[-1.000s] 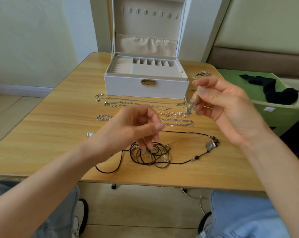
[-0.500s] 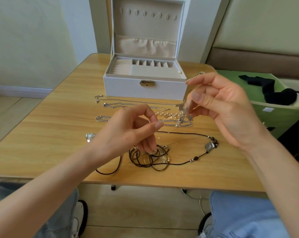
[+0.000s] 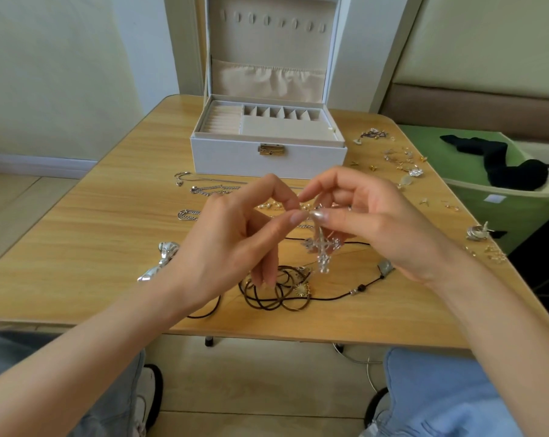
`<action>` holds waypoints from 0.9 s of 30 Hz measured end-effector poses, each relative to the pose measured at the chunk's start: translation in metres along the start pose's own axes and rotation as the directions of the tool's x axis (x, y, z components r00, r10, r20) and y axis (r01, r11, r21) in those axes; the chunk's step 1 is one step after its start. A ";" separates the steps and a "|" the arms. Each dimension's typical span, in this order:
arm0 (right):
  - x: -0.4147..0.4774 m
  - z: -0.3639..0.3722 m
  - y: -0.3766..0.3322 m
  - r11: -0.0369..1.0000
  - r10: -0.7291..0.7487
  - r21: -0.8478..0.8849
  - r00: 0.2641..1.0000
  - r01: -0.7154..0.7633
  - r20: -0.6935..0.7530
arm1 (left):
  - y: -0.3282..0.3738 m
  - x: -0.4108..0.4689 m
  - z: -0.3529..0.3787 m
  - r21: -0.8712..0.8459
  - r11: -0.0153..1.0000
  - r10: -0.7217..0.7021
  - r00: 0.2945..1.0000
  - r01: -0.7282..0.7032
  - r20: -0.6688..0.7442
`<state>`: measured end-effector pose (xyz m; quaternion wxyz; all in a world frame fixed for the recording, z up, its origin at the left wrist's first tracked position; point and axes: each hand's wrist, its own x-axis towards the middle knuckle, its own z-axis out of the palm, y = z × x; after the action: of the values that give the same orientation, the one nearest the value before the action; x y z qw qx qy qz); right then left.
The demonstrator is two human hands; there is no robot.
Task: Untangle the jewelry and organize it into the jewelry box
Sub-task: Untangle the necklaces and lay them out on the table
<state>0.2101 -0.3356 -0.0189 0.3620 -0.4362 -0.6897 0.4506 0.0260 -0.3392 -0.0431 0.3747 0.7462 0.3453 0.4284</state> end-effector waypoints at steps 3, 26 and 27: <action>-0.001 0.004 -0.001 0.992 0.059 0.110 0.997 -0.063 0.041 | 0.000 0.000 0.000 0.011 1.000 0.011 1.000 -0.011 -0.005; -0.002 -0.008 -0.005 0.996 0.051 -0.074 0.998 -0.049 0.023 | -0.012 0.008 -0.006 -0.042 0.989 -0.148 0.979 0.143 -0.140; -0.001 -0.009 -0.005 0.998 0.035 -0.061 0.999 -0.035 -0.003 | -0.013 0.009 -0.006 -0.051 0.986 -0.164 0.977 0.159 -0.133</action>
<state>0.2173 -0.3353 -0.0114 0.3411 -0.4597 -0.6949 0.4352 0.0212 -0.3238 -0.0489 0.3985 0.6768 0.4212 0.4536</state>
